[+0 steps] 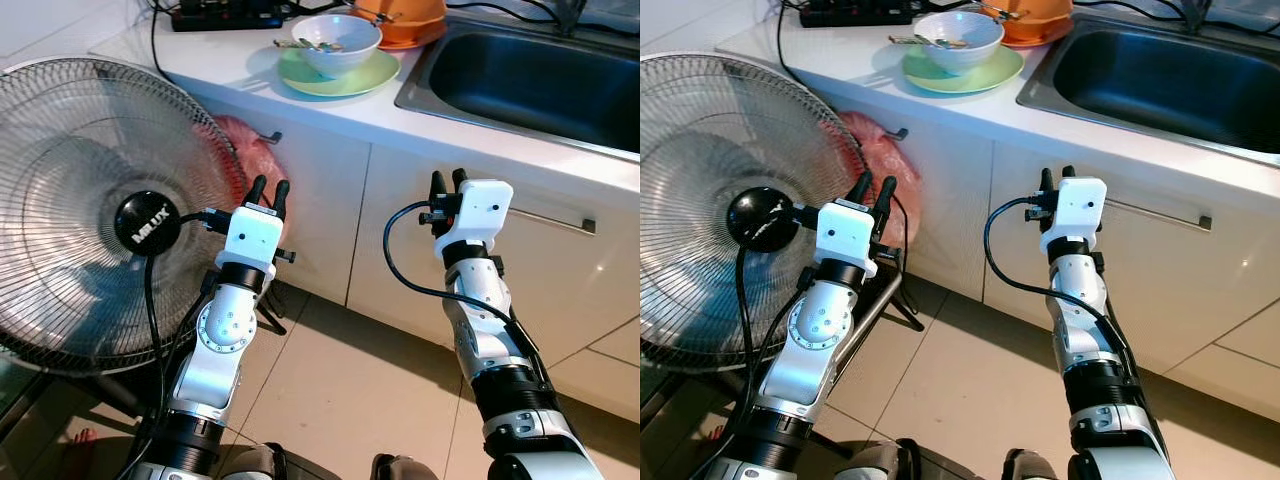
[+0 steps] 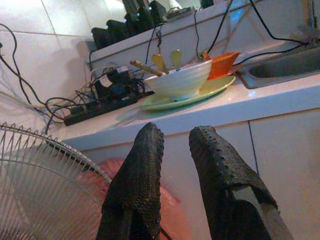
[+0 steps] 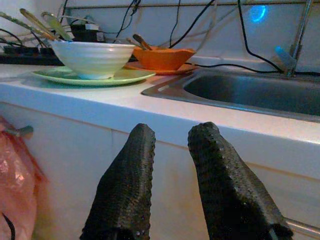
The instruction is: Kitchen organization
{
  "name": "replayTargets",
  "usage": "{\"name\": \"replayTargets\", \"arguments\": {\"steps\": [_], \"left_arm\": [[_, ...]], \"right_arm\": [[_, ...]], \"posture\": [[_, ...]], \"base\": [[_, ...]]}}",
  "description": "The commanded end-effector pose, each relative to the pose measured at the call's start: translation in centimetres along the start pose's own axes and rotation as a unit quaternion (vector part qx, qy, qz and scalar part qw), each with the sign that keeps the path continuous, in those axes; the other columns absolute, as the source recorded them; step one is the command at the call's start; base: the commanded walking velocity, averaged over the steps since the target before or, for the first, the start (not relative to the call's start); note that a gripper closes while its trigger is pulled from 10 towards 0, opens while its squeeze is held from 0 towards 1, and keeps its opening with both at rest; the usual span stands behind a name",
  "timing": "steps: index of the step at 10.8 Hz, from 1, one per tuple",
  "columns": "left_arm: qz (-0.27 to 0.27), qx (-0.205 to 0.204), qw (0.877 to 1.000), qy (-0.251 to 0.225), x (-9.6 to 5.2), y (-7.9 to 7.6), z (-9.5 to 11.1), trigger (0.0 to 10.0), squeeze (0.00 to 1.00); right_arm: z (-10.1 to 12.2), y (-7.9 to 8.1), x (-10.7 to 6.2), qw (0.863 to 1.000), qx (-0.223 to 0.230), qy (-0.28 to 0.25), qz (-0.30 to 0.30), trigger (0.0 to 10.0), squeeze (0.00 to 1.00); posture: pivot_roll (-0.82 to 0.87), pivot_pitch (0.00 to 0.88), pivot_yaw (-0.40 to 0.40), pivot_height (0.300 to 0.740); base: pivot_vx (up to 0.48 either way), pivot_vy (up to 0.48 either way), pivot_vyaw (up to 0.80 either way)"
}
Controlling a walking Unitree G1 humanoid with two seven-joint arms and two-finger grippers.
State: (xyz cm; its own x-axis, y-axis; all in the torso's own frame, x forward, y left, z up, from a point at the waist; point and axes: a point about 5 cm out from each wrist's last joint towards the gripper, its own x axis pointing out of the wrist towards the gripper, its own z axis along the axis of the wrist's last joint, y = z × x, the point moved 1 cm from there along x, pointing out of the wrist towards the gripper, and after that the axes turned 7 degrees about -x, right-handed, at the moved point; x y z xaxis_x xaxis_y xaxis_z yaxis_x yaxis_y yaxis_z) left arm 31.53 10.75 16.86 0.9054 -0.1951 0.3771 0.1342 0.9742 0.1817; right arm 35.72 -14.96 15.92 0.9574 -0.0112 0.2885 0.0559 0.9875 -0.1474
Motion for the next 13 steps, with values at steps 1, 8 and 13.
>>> {"name": "replayTargets", "arguments": {"steps": [1,8,13], "left_arm": [[0.002,0.0,1.0,-0.004,0.09,0.16,0.29,10.0,0.0],[0.004,0.004,1.0,-0.005,0.08,0.2,0.32,10.0,0.0],[0.003,0.005,1.0,-0.007,0.11,0.19,0.38,10.0,0.0]], "right_arm": [[0.17,-0.33,0.06,1.0,0.004,-0.004,-0.009,10.0,0.0],[0.23,-0.35,0.09,1.0,0.005,-0.005,-0.013,10.0,0.0],[0.36,-0.32,0.08,1.0,0.01,-0.011,-0.016,10.0,0.0]], "posture": [[0.01,0.162,0.014,0.74],[0.01,0.155,0.014,0.74],[0.01,0.151,0.015,0.74]], "base": [[0.0,0.0,0.0],[0.147,0.0,-0.23],[0.418,0.0,-0.28]]}}
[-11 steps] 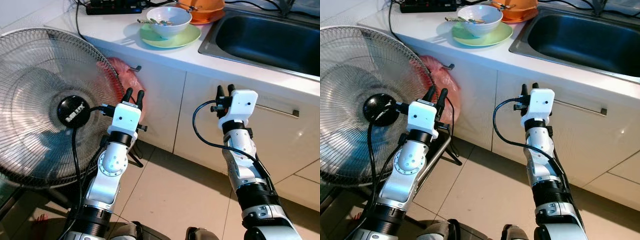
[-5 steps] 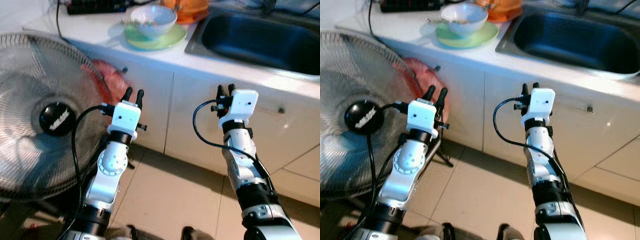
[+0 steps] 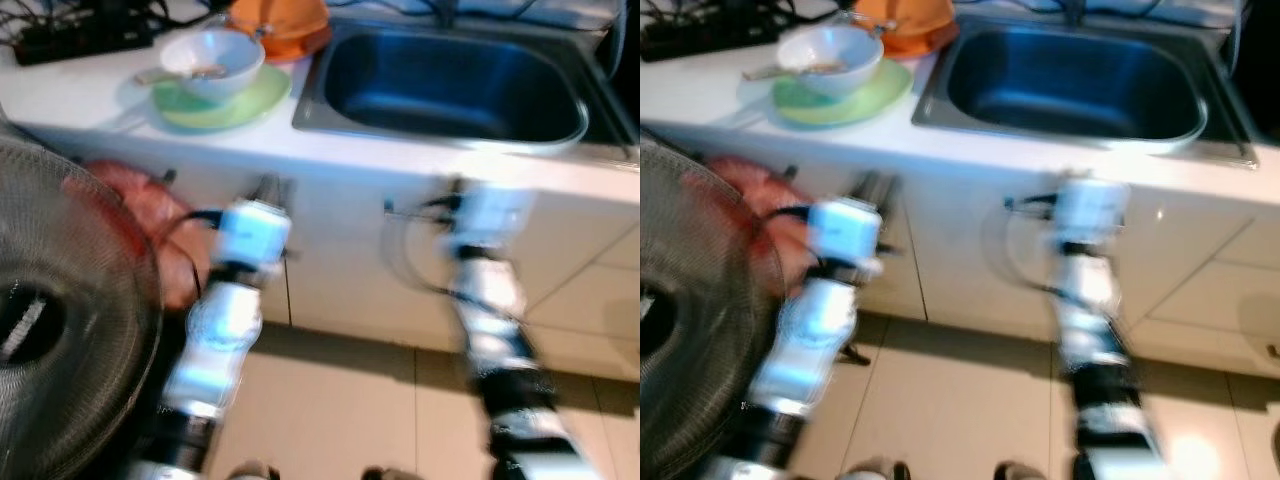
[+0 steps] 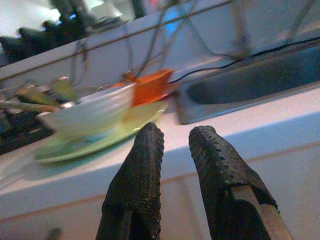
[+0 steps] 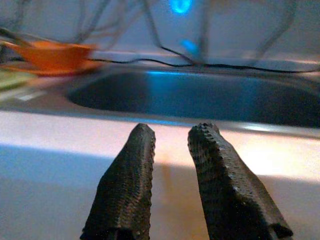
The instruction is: Kitchen organization
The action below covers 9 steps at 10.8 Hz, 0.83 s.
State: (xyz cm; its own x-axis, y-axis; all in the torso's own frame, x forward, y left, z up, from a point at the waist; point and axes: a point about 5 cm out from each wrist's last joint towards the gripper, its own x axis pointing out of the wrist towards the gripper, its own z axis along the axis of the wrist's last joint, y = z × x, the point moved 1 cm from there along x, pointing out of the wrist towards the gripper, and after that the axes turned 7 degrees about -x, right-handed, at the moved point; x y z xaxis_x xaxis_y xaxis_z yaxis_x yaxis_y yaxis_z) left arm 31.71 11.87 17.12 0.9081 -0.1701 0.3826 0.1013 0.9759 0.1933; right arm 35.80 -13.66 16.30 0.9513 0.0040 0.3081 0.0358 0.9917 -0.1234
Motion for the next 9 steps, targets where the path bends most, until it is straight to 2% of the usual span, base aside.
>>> {"name": "replayTargets", "arguments": {"steps": [1,4,7,9], "left_arm": [[-0.01,-0.007,1.0,-0.008,0.03,-0.98,0.4,10.0,0.0],[-0.01,-0.009,1.0,-0.009,0.0,-1.09,0.52,10.0,0.0],[-0.007,-0.009,1.0,-0.012,0.05,-1.06,0.56,10.0,0.0],[-0.011,-0.009,1.0,-0.016,0.03,-1.16,0.63,10.0,0.0]], "right_arm": [[-0.13,-1.51,-0.12,1.0,-0.006,-0.001,-0.021,10.0,0.0],[0.01,-1.41,-0.16,1.0,-0.013,-0.005,-0.017,10.0,0.0],[0.2,-1.07,-0.15,1.0,-0.015,-0.013,-0.007,10.0,0.0],[0.2,-1.25,-0.15,1.0,-0.011,-0.013,-0.011,10.0,0.0]], "posture": [[0.01,0.151,0.015,0.74],[0.01,0.16,0.013,0.74],[0.01,0.161,0.012,0.74],[0.01,0.161,0.012,0.74]], "base": [[0.416,0.0,0.0],[0.419,0.0,0.0],[0.365,0.0,0.8],[0.0,0.0,0.28]]}}
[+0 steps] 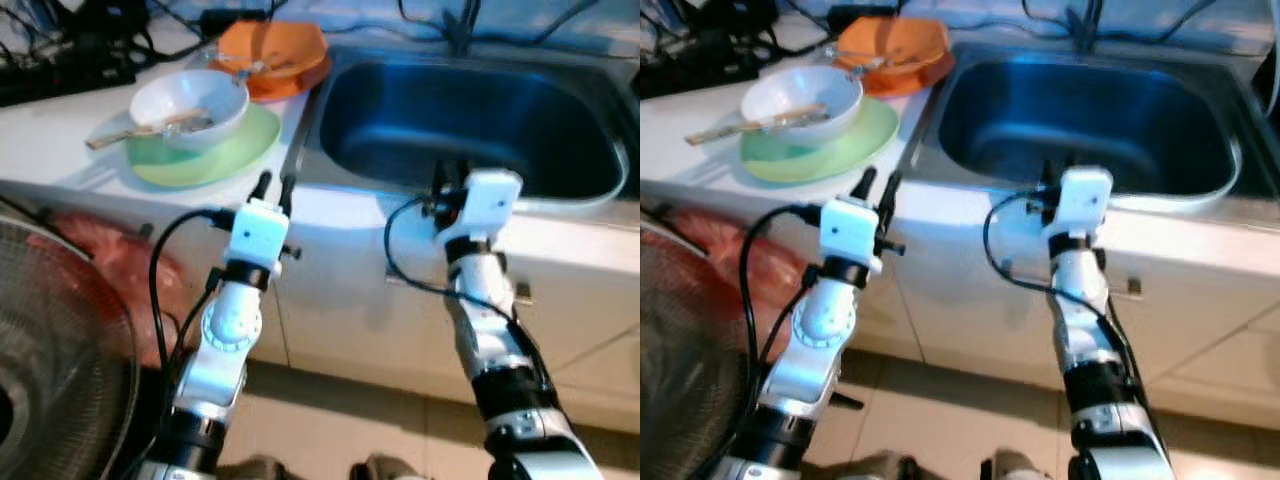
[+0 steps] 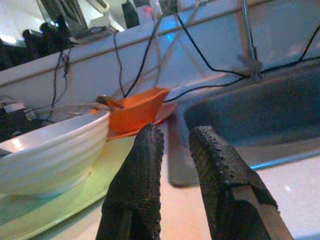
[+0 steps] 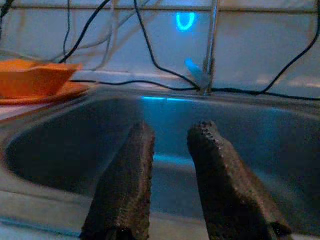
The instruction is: Kitchen organization
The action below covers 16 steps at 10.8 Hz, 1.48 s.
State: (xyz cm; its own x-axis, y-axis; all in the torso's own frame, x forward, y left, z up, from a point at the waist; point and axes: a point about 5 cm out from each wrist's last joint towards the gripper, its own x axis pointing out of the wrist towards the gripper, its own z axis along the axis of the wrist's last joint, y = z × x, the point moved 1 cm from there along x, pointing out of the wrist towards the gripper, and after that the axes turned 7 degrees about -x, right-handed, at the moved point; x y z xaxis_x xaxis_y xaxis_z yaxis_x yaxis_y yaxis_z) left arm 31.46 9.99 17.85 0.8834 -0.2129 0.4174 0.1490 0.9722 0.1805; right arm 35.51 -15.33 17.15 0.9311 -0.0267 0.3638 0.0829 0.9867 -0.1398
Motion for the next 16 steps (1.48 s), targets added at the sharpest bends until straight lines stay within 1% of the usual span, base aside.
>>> {"name": "replayTargets", "arguments": {"steps": [1,7,9,12,13,16], "left_arm": [[0.006,0.005,1.0,0.009,-0.4,0.5,-0.4,10.0,0.0],[0.006,0.004,1.0,0.005,-0.3,0.5,-0.3,10.0,0.0],[0.008,0.005,1.0,0.002,-0.3,0.6,-0.2,10.0,0.0],[0.008,0.005,1.0,-0.004,-0.1,0.6,0.1,10.0,0.0],[0.008,0.004,1.0,-0.006,0.0,0.6,0.2,10.0,0.0],[0.012,0.006,1.0,-0.007,0.1,0.8,0.2,10.0,0.0]], "right_arm": [[-0.5,0.4,-0.2,1.0,0.005,0.015,0.005,10.0,0.0],[-0.1,0.3,0.0,1.0,0.0,0.008,0.004,10.0,0.0],[0.6,0.2,0.4,1.0,-0.003,-0.005,0.005,10.0,0.0],[3.3,-0.2,1.5,0.998,-0.004,-0.057,0.001,10.0,0.0],[3.9,-0.3,1.6,0.998,-0.009,-0.069,0.002,10.0,0.0],[3.7,-0.4,1.5,0.998,-0.009,-0.061,-0.001,10.0,0.0]], "posture": [[0.01,0.161,0.012,0.74],[0.01,0.158,0.012,0.74],[0.01,0.158,0.012,0.74],[0.01,0.15,0.014,0.74],[0.01,0.15,0.014,0.74],[0.02,0.143,0.015,0.74]], "base": [[0.0,0.0,0.0],[0.0,0.0,0.0],[0.0,0.0,0.0],[0.0,0.0,0.0],[0.0,0.0,0.0],[0.0,0.0,0.0]]}}
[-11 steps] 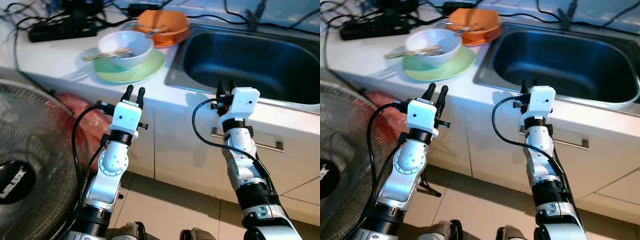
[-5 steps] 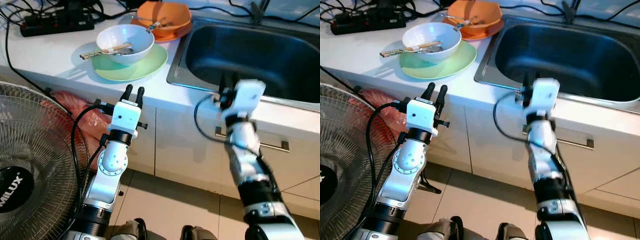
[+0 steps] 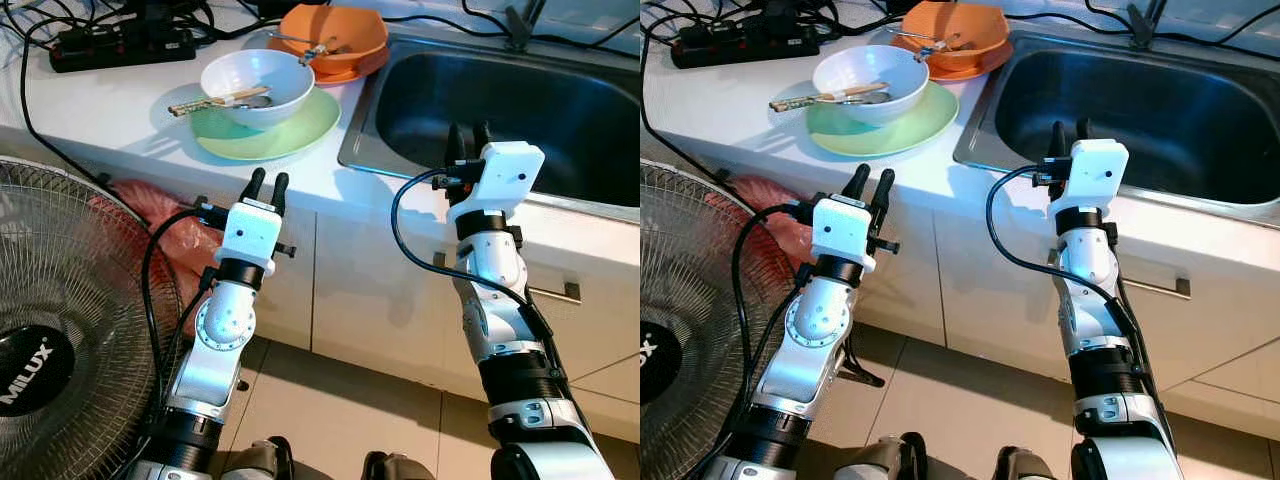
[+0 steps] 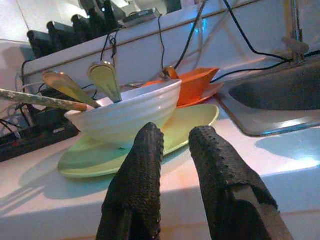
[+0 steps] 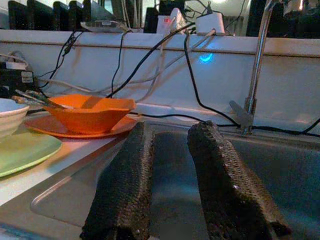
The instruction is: Kitchen organization
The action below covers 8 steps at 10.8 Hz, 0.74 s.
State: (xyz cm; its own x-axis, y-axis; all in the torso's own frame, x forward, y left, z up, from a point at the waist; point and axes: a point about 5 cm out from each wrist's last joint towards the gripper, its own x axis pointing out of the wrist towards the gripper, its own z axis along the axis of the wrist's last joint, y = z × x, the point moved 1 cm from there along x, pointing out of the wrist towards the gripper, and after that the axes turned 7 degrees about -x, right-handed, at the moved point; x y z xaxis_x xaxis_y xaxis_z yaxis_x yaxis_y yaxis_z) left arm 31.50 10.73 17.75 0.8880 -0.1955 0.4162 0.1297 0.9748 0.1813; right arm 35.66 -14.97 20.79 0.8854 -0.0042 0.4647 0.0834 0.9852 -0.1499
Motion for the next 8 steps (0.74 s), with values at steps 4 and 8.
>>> {"name": "replayTargets", "arguments": {"steps": [4,8], "left_arm": [[0.009,0.003,1.0,-0.004,0.23,0.23,0.27,10.0,0.0],[0.009,0.002,1.0,-0.002,0.21,0.22,0.2,10.0,0.0]], "right_arm": [[0.13,0.02,-0.06,1.0,-0.009,0.001,0.006,10.0,0.0],[-0.01,-0.07,-0.06,1.0,-0.008,0.007,0.005,10.0,0.0]], "posture": [[0.02,0.155,0.013,0.74],[0.02,0.16,0.011,0.74]], "base": [[0.0,0.0,0.4],[0.212,0.0,0.68]]}}
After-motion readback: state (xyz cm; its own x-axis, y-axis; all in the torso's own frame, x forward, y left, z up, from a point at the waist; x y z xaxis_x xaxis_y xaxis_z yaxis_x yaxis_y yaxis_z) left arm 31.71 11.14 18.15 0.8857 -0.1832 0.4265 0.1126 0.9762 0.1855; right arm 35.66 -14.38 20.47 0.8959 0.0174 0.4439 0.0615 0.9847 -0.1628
